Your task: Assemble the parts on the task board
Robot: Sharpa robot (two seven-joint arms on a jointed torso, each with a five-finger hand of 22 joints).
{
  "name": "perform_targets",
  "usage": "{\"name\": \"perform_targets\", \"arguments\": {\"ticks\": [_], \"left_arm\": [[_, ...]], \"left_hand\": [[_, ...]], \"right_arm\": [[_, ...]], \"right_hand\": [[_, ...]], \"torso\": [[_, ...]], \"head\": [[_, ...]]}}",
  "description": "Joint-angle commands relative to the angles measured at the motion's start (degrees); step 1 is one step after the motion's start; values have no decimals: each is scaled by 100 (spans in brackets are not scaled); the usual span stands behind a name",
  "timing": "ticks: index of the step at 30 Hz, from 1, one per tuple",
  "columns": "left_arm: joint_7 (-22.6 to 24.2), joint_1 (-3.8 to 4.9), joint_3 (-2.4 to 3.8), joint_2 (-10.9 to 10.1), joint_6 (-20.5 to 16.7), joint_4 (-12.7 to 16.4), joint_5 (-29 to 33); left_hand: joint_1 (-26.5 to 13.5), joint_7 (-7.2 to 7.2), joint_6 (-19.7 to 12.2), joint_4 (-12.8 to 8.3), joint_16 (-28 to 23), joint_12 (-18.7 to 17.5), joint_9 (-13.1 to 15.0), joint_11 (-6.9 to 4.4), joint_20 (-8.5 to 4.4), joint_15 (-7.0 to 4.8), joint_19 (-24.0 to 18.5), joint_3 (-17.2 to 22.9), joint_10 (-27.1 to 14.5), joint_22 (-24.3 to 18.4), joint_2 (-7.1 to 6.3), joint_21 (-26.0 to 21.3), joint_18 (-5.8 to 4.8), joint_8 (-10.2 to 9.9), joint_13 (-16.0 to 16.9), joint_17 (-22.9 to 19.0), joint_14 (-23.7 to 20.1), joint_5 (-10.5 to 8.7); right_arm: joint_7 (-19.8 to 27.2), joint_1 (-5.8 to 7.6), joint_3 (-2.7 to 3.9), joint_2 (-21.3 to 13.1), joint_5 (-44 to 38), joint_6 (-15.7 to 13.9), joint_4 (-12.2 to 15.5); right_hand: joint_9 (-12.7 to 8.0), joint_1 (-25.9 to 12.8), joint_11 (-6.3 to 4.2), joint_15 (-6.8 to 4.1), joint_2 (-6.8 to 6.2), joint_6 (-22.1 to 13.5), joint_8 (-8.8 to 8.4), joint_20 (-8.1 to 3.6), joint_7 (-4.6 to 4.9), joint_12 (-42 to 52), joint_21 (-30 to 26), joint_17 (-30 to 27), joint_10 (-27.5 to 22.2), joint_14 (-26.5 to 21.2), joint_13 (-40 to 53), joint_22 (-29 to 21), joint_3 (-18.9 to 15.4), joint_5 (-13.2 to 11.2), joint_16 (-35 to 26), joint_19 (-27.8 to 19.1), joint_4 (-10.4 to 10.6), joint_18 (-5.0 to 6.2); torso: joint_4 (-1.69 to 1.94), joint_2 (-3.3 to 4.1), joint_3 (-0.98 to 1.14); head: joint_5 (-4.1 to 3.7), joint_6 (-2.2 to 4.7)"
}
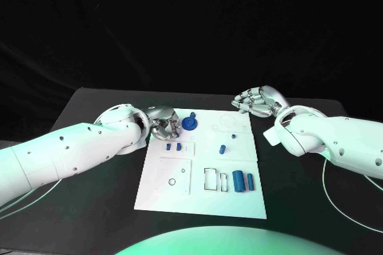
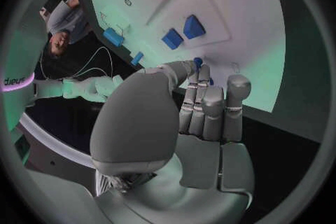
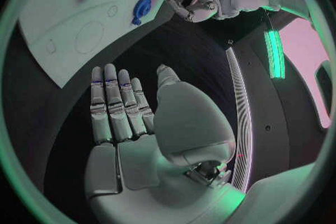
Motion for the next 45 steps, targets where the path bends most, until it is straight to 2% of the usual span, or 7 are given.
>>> {"name": "perform_targets", "arguments": {"ticks": [1, 14, 19, 29, 33, 38, 45], "left_arm": [[0, 1, 2, 26, 126, -2, 5], [-101, 2, -3, 115, 356, -133, -1], [-127, 3, -4, 111, 362, -152, -17], [-117, 4, -6, 95, 324, -150, -55], [-105, 4, -7, 92, 283, -141, -59], [-87, 4, -7, 84, 225, -137, -50], [-72, 4, -7, 80, 181, -121, -24]], "left_hand": [[-26, 4, 41, -5, -11, -36, -4, 2, 12, -10, 4, 32, 37, -5, -46, -3, -105, -28, 1, -5, 2, 18], [-43, 12, 34, 4, -30, -74, -7, 8, 12, -6, -35, 33, 41, -46, -49, -28, -97, -47, -1, -60, -24, 12], [-41, 12, 34, 4, -40, -87, -8, 9, 13, -5, -44, 39, 45, -55, -40, -34, -95, -53, -1, -93, -39, 12], [-38, 13, 37, 1, -47, -102, -8, 9, 13, -5, -52, 44, 54, -61, -36, -40, -94, -58, 1, -103, -45, 11], [-30, 23, 15, -13, -48, -153, -17, 17, 14, -1, -73, 60, 53, -81, -48, -53, -89, -92, -1, -53, -33, 20], [-47, 68, -122, -27, -80, -304, -71, 52, 31, 26, -122, 123, 69, -130, -97, -83, -79, -251, -1, -124, -69, 30], [-70, 76, -152, -20, -86, -354, -87, 62, 39, 35, -134, 131, 67, -144, -124, -93, -77, -295, -3, -137, -75, 28]], "right_arm": [[26, -3, 1, 3, -56, 69, 6], [26, -4, 1, 1, -52, 73, 7], [23, -4, 1, -4, -52, 75, 9], [19, -4, 1, -6, -52, 77, 7], [23, -4, 1, -5, -52, 75, 7], [22, -4, 1, -7, -52, 74, 7], [19, -4, 1, -5, -52, 76, 3]], "right_hand": [[-6, -10, -26, -4, 54, 52, 28, -2, 406, 22, -13, -6, 23, 21, -6, -6, -39, 25, -27, -31, -4, 32], [-10, -10, -26, -4, 56, 52, 29, -2, 406, 22, -11, -18, 23, 26, -7, -22, -42, 25, -29, -29, -4, 33], [-16, -11, -27, -5, 58, 52, 31, -2, 406, 22, -8, -34, 24, 32, -7, -44, -46, 24, -32, -26, -5, 33], [-17, -12, -27, -5, 59, 53, 32, -1, 406, 22, -8, -37, 24, 34, -8, -47, -46, 24, -33, -25, -5, 33], [-17, -12, -27, -5, 59, 53, 32, -1, 406, 22, -8, -37, 24, 34, -8, -47, -46, 24, -33, -25, -5, 33], [-17, -12, -27, -5, 59, 53, 32, -1, 406, 22, -8, -37, 24, 34, -8, -47, -46, 24, -33, -25, -5, 33], [-21, -13, -26, -4, 63, 52, 33, -1, 406, 22, -7, -47, 23, 35, -8, -60, -48, 25, -36, -24, -4, 33]], "torso": [[1, -1, 1], [-9, 3, 4], [6, -1, 3], [-2, -1, 0], [3, -1, -3], [5, -1, -1], [-1, 0, -2]], "head": [[-1, -1], [2, 2], [-16, 3], [-13, -5], [-10, -8], [-5, -10], [-1, -16]]}}
